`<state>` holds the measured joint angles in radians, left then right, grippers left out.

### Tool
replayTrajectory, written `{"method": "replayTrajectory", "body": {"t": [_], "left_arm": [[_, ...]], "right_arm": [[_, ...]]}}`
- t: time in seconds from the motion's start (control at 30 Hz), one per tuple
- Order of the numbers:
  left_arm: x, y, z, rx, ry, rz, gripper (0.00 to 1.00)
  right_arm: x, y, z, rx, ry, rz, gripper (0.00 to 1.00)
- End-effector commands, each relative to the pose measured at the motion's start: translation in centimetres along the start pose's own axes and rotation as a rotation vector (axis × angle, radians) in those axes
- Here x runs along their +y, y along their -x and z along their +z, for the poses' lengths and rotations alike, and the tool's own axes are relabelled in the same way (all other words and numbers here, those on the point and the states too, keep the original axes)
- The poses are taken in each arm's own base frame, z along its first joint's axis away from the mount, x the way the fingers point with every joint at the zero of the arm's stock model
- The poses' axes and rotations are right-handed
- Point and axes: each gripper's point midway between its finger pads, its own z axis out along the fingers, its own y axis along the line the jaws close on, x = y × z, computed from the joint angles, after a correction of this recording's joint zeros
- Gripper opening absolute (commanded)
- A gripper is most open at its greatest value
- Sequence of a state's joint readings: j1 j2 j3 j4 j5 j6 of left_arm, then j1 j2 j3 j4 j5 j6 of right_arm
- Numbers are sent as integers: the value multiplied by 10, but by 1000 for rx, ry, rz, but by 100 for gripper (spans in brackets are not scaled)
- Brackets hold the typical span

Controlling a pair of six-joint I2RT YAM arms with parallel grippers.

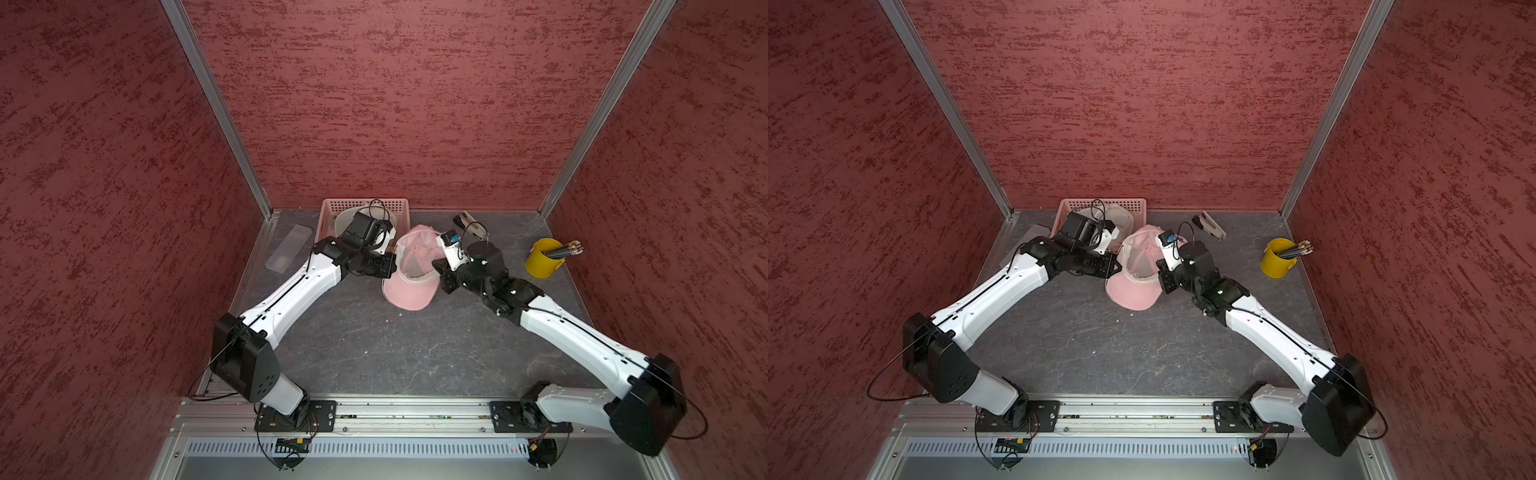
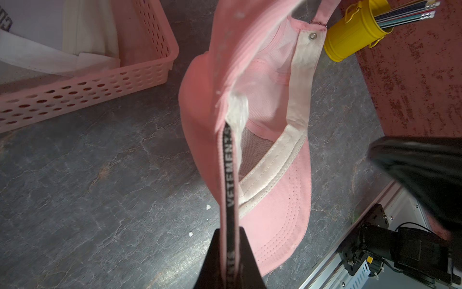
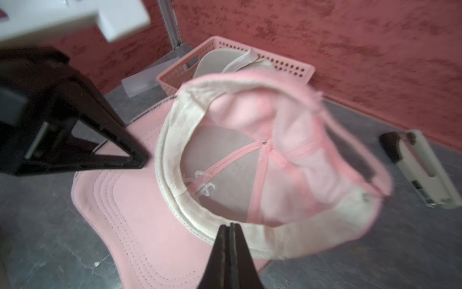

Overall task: Turn the baseball cap inside out
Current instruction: Turn over the baseball cap.

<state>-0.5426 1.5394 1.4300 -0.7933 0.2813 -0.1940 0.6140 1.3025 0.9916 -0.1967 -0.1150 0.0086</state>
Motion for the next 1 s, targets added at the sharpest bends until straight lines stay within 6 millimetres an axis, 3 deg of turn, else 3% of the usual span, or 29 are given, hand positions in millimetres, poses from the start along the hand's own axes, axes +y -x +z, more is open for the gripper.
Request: {"method": "replayTrajectory", "body": {"t": [0.0, 0.17, 0.3, 0.43, 0.57, 0.67, 0.83, 0.97], "left_arm": [[-20, 10, -6, -22, -47, 28, 0], [-33, 4, -6, -16, -57, 50, 0], [-45, -1, -5, -8, -74, 63, 0], [-56, -7, -1, 6, -87, 85, 0], [-57, -12, 0, 6, -77, 79, 0], [-50, -9, -6, -30, -74, 47, 0], [-28, -5, -11, -63, -35, -11, 0], [-5, 5, -19, -111, 14, -57, 0]], "right_arm": [[20, 14, 17, -62, 128, 38, 0], [9, 41, 43, -156, 84, 106, 0], [-24, 64, 58, -247, -72, 209, 0], [-63, 75, 71, -280, -150, 374, 0], [-113, 55, 83, -191, -307, 521, 0], [-130, 35, 81, -143, -381, 534, 0], [-123, 15, 64, -95, -373, 520, 10], [-118, -15, 52, 36, -401, 490, 22]]}}
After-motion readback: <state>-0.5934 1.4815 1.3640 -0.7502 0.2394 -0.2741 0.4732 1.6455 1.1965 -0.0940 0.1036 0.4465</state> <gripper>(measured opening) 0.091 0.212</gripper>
